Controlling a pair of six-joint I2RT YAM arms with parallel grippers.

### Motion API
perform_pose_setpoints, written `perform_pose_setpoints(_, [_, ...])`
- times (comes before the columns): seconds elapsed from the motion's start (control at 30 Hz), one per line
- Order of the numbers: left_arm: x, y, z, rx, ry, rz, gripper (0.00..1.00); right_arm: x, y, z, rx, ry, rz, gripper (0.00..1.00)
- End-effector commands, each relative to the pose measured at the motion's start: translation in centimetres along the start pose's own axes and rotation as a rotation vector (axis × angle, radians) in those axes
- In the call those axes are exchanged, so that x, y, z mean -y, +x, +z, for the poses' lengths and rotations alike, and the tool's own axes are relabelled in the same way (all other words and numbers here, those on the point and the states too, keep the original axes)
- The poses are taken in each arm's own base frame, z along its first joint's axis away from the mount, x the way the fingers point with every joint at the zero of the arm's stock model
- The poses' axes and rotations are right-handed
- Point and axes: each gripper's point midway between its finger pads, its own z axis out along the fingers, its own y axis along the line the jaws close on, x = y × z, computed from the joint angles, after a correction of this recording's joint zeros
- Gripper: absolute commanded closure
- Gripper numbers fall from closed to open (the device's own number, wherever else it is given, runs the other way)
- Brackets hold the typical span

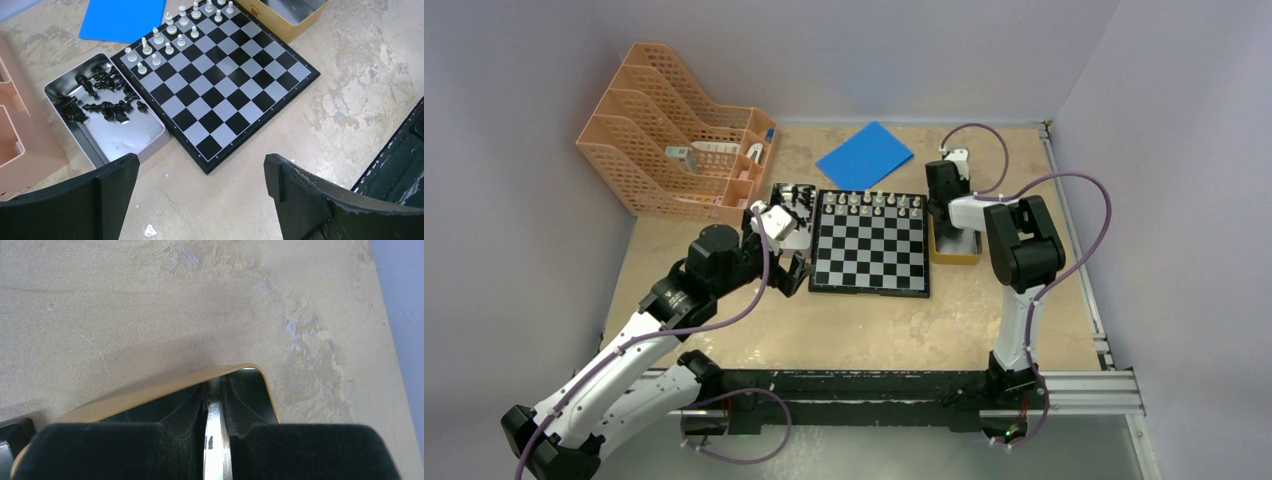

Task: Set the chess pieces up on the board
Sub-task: Pick up the chess piece from the storage box, then place the chess piece on the chessboard.

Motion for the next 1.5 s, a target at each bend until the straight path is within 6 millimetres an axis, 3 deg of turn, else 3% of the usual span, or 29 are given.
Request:
perform_pose_setpoints(0.0, [0.2,-1.5,-0.2,0.060,0.012,0.013,0.03,0.6,-2.3,-1.1,0.033,-0.017,0.068,0.87])
perform_pose_setpoints(0.27, [0.4,-1.4,-0.1,0.057,0.023,0.013,0.04,0.6,-2.0,-3.3,-0.022,-0.100,0.112,0.89])
perform_pose_setpoints(0.43, [0.8,-1.3,0.0,0.060,0.044,0.013,0.05,1.7,-1.8,-5.0,-0.067,-0.101,0.126,0.90])
perform_pose_setpoints(0.67, [3.3,-2.1,0.2,0.103,0.199,0.080,0.15,1.3,-4.2,-9.7,-0.073,-0.282,0.206,0.92])
perform_pose_setpoints(0.77, [6.7,-2.7,-0.5,0.190,0.418,0.217,0.24,0.1,-5.5,-12.8,-0.041,-0.450,0.227,0.93])
perform_pose_setpoints(0.9, [9.6,-3.1,-1.3,0.310,0.623,0.404,0.27,-2.6,-7.0,-17.9,-0.002,-0.738,0.231,0.93])
perform_pose_setpoints(1.03, [9.6,-4.0,0.0,0.348,0.648,0.546,0.32,-4.7,-7.2,-23.2,0.029,-0.986,0.194,0.92])
perform_pose_setpoints(1.3, [9.9,-5.3,3.4,0.500,0.715,0.942,0.33,-7.0,-5.1,-34.0,0.061,-1.442,0.105,0.92])
perform_pose_setpoints(1.47, [9.1,-5.8,6.6,0.487,0.700,1.021,0.31,-6.9,-3.7,-38.0,0.047,-1.605,0.046,0.92])
